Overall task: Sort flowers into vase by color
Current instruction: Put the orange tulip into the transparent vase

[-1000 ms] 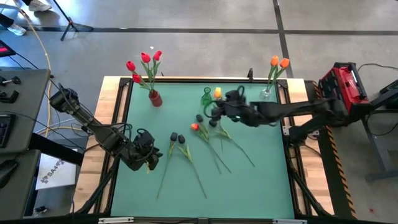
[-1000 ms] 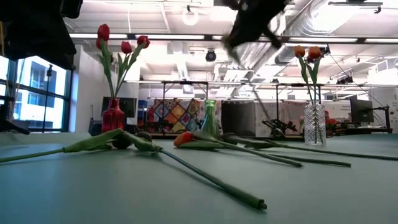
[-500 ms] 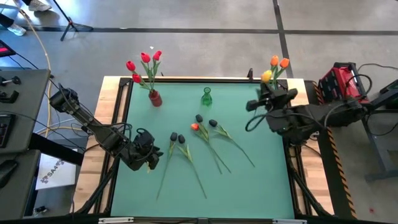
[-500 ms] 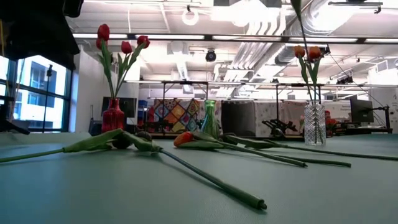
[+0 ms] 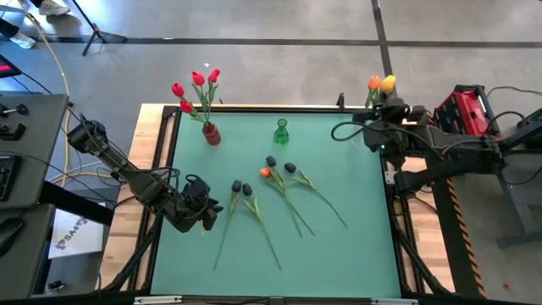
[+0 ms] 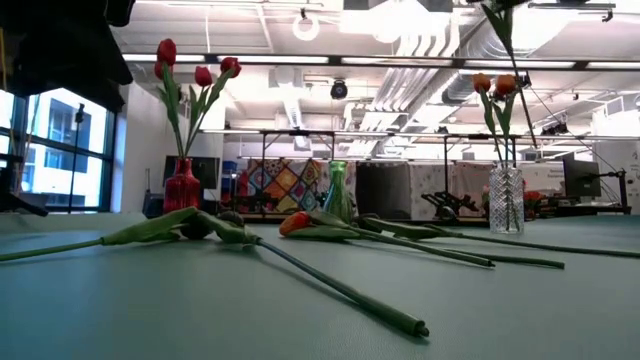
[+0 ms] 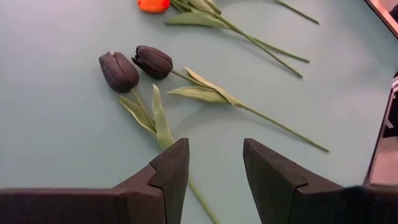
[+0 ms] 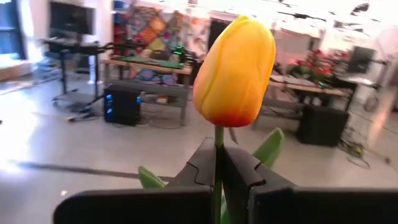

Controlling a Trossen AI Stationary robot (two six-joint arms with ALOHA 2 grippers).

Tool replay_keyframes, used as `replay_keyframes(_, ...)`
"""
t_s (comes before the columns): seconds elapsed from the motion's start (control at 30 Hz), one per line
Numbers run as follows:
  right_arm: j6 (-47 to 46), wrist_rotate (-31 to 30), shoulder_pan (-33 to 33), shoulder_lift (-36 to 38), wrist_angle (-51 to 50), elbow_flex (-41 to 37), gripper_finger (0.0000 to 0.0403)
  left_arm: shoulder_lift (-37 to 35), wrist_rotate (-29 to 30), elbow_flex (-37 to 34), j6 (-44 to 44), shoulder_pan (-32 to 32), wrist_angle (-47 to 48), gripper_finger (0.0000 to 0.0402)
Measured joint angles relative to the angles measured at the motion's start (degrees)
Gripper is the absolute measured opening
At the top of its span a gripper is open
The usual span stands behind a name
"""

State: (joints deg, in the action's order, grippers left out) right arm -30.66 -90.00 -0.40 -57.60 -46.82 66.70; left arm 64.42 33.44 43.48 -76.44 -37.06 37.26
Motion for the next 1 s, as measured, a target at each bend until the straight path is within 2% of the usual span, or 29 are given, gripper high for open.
replay_keyframes(0.23, -12.07, 0.02, -7.18, 0.07, -3.01, 0.00, 0.0000, 0.00, 0.48, 0.00, 0.70, 1.58, -0.07, 0.0140)
replay_keyframes(0.53, -16.99, 0.00, -17.35, -0.04, -1.98, 0.00, 0.0000, 0.00, 0.47, 0.00, 2.47, 3.40, -0.31, 0.0140)
replay_keyframes(0.73, -15.48, 0.00, -22.66, -0.07, 1.47, 0.00, 0.0000, 0.00, 0.24, 0.00, 4.50, 4.54, -0.28, 0.0140)
replay_keyframes(1.0, -14.31, 0.00, -25.92, -0.07, 2.12, 0.00, 0.0000, 0.00, 0.14, 0.00, 6.74, 7.00, -0.26, 0.0140)
